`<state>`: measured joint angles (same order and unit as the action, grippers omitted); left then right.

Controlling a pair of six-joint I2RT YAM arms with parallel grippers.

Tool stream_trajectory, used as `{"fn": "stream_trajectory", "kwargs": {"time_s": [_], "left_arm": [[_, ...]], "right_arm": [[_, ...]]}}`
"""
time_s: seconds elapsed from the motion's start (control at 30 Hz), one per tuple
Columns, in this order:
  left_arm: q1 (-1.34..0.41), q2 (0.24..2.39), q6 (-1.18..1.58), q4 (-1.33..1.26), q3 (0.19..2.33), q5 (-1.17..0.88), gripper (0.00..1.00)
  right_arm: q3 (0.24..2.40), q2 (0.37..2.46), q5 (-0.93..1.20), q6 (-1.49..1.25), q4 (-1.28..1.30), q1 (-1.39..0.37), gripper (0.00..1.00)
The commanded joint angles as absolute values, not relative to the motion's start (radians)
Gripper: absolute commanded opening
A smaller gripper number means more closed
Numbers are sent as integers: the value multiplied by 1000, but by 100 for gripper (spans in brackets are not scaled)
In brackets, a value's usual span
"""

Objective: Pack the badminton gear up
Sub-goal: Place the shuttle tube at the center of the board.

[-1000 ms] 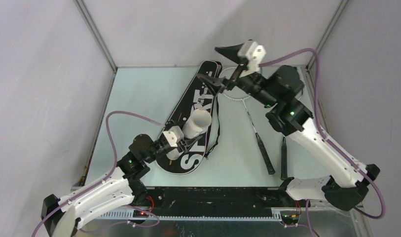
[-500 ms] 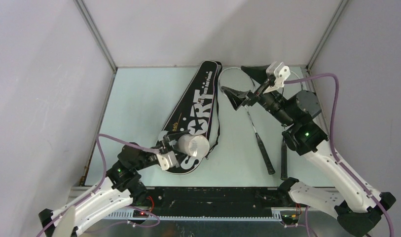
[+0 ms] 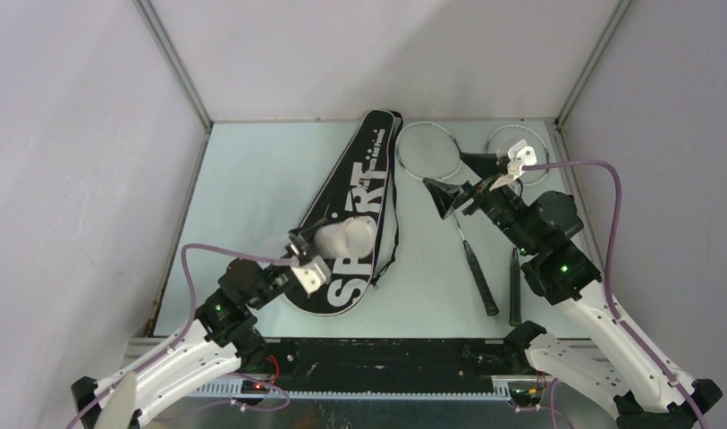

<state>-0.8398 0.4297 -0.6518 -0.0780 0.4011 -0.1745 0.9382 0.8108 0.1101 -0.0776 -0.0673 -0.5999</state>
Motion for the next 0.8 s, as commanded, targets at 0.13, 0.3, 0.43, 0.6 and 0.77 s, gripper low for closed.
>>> {"fn": "stream_trajectory", "kwargs": {"time_s": [0.13, 0.3, 0.43, 0.6, 0.77], "left_arm": [[-656, 609, -412, -266, 463, 405, 65], [-368, 845, -142, -202, 585, 487, 63], [-222, 1102, -87, -143, 702, 532, 63], [-134, 1424, -96, -55, 872, 532, 65], [-61, 1604, -45, 75, 1002, 375, 67]], "right_arm": [[884, 769, 32, -164, -5, -560, 99], [864, 773, 28, -189, 49, -543, 99], [862, 785, 32, -200, 76, -528, 99], [852, 799, 34, -209, 93, -508, 99], [840, 815, 43, -219, 98, -488, 99]]}}
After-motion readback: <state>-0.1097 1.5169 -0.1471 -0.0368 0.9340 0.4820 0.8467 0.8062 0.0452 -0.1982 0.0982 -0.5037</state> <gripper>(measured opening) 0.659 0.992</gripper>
